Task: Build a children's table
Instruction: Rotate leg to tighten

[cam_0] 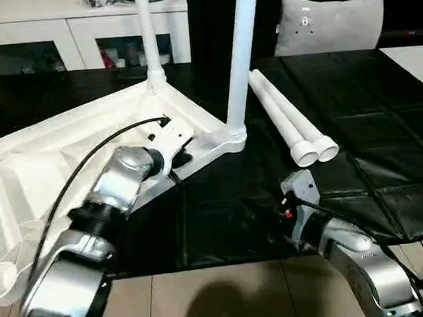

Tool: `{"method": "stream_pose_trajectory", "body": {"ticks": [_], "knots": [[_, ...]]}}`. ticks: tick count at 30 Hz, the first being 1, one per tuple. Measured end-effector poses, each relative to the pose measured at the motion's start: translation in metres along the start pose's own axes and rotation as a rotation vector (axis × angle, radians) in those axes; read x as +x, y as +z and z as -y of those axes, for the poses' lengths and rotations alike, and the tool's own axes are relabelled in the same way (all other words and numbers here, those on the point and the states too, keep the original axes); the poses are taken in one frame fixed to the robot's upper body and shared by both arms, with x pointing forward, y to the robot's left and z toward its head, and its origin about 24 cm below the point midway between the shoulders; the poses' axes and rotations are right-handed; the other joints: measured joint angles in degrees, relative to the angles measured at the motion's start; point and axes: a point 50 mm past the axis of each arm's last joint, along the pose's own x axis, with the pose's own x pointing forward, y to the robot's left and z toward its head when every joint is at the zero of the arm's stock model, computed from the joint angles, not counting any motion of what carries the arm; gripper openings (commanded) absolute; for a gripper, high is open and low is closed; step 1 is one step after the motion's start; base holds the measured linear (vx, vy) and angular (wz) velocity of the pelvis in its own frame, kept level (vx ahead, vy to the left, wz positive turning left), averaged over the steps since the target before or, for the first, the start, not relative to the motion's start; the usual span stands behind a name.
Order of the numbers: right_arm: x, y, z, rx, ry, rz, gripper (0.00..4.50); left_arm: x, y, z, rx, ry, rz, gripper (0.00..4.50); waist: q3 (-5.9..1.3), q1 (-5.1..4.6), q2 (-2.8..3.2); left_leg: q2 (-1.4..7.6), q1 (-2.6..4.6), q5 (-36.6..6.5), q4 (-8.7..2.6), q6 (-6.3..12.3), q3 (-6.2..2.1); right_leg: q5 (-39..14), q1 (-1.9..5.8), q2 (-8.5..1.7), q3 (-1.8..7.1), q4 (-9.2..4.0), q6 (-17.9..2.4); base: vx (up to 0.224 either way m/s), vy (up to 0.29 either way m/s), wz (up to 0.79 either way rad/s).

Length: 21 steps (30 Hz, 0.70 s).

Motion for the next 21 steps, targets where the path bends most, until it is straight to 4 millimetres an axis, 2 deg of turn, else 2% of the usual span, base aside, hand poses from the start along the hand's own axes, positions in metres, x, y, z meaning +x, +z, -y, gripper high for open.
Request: {"method": "stream_pose_trajectory", "body": {"ticks": [2,4,5,6,8,9,10,11,12,14,15,16,17,19,21], "knots": [[0.001,0.001,-0.001,0.013,-0.014,0.012,4.5,-0.001,0.008,0.004,-0.1,-0.026,0.099,0.98,0.0,0.07,0.0,-0.01,-0.03,0.0,0.0,0.02,0.0,0.0,0.0,-0.02,0.0,-0.05,0.0,0.0,0.0,0.0],[0.004,0.007,-0.007,0.052,-0.036,0.047,4.5,-0.012,0.019,0.011,-0.261,-0.054,0.272,0.98,0.0,0.04,0.0,0.0,-0.03,0.0,-0.04,0.05,0.03,0.0,0.0,-0.03,-0.01,-0.08,0.0,0.0,0.0,0.0],[0.005,0.01,-0.009,0.061,-0.039,0.067,4.5,-0.017,0.022,0.014,-0.303,-0.062,0.315,0.98,0.0,-0.05,0.0,0.02,-0.03,0.0,-0.04,0.06,0.04,0.0,-0.02,-0.03,0.0,-0.07,0.0,0.0,0.0,0.0],[0.006,0.014,-0.011,0.064,-0.04,0.084,4.5,-0.02,0.024,0.016,-0.336,-0.071,0.335,1.26,0.0,-0.04,0.0,0.02,-0.02,0.0,-0.04,0.06,0.04,0.0,-0.02,-0.01,-0.02,-0.07,0.0,0.0,0.0,0.0],[0.006,0.018,-0.013,0.055,-0.049,0.095,4.5,-0.03,0.023,0.017,-0.397,-0.053,0.372,1.32,0.0,-0.21,-0.06,0.01,-0.06,0.0,-0.06,0.08,-0.03,0.0,0.07,-0.02,-0.14,-0.02,0.0,0.0,0.0,0.0],[0.005,0.019,-0.013,0.039,-0.076,0.094,4.5,-0.043,0.019,0.022,-0.449,-0.023,0.421,1.34,-0.11,-1.17,0.17,-0.32,-0.85,0.1,0.0,0.28,-1.12,-0.1,0.39,-0.45,-1.39,-0.23,0.0,-0.012,-0.009,0.35],[0.005,0.018,-0.012,0.026,-0.1,0.087,4.5,-0.049,0.017,0.029,-0.466,-0.013,0.436,1.43,-0.11,-1.7,0.17,-0.59,-1.08,0.4,-0.09,0.64,-1.91,-0.2,0.7,-0.87,-2.42,-0.41,0.0,-0.012,-0.009,0.35],[0.005,0.018,-0.011,0.014,-0.123,0.088,4.5,-0.055,0.013,0.034,-0.477,0.002,0.44,1.59,-0.1,-1.74,0.19,-0.73,-1.41,0.5,0.0,0.91,-2.67,-0.3,0.89,-1.12,-3.39,-0.5,-0.1,0.008,-0.015,0.6],[0.005,0.02,-0.01,0.004,-0.148,0.099,4.5,-0.061,0.005,0.037,-0.485,0.04,0.426,1.72,-0.1,-1.67,0.18,-1.06,-2.02,0.8,0.07,1.29,-3.65,-0.5,1.07,-1.5,-4.54,-0.49,-0.1,-0.005,-0.026,0.53],[0.007,0.022,-0.011,-0.013,-0.162,0.106,4.5,-0.068,-0.006,0.042,-0.501,0.1,0.394,1.82,-0.09,-1.56,0.21,-1.29,-2.85,1.2,0.16,1.85,-4.7,-0.6,1.34,-1.95,-6.11,-0.5,-0.2,-0.009,-0.027,0.51],[0.008,0.023,-0.012,-0.017,-0.164,0.106,4.5,-0.071,-0.009,0.043,-0.506,0.123,0.38,1.87,0.06,-1.14,0.37,-1.29,-3.2,1.2,0.48,1.93,-5.44,-0.8,1.77,-2.02,-6.92,-0.53,-0.1,-0.025,-0.017,0.48],[0.011,0.024,-0.014,-0.02,-0.151,0.107,4.5,-0.074,-0.012,0.044,-0.496,0.154,0.368,2.06,0.11,-1.06,0.46,-1.35,-3.36,1.3,0.68,1.94,-5.88,-0.9,2.15,-2.09,-7.4,-0.48,-0.1,-0.025,-0.017,0.48],[0.012,0.025,-0.017,-0.021,-0.141,0.11,4.5,-0.078,-0.014,0.044,-0.489,0.18,0.361,2.06,0.13,-1.04,0.5,-1.6,-3.4,1.3,0.69,1.92,-6.29,-1.1,2.47,-2.2,-7.64,-0.4,-0.1,-0.027,-0.007,0.46],[0.013,0.024,-0.019,-0.021,-0.138,0.106,4.5,-0.084,-0.017,0.043,-0.486,0.224,0.344,2.14,0.26,-1.25,0.59,-2.38,-3.45,1.2,0.5,1.87,-7.22,-1.6,3.17,-2.24,-7.66,-0.23,-0.1,-0.024,-0.009,0.48],[0.013,0.023,-0.018,0.008,-0.148,0.088,4.5,-0.094,-0.025,0.045,-0.484,0.265,0.312,2.14,0.31,-1.46,0.48,-3.77,-3.79,1.1,-0.12,1.73,-7.87,-2.4,3.25,-3.14,-7.6,0.34,0.6,-0.039,-0.011,0.5]]}}
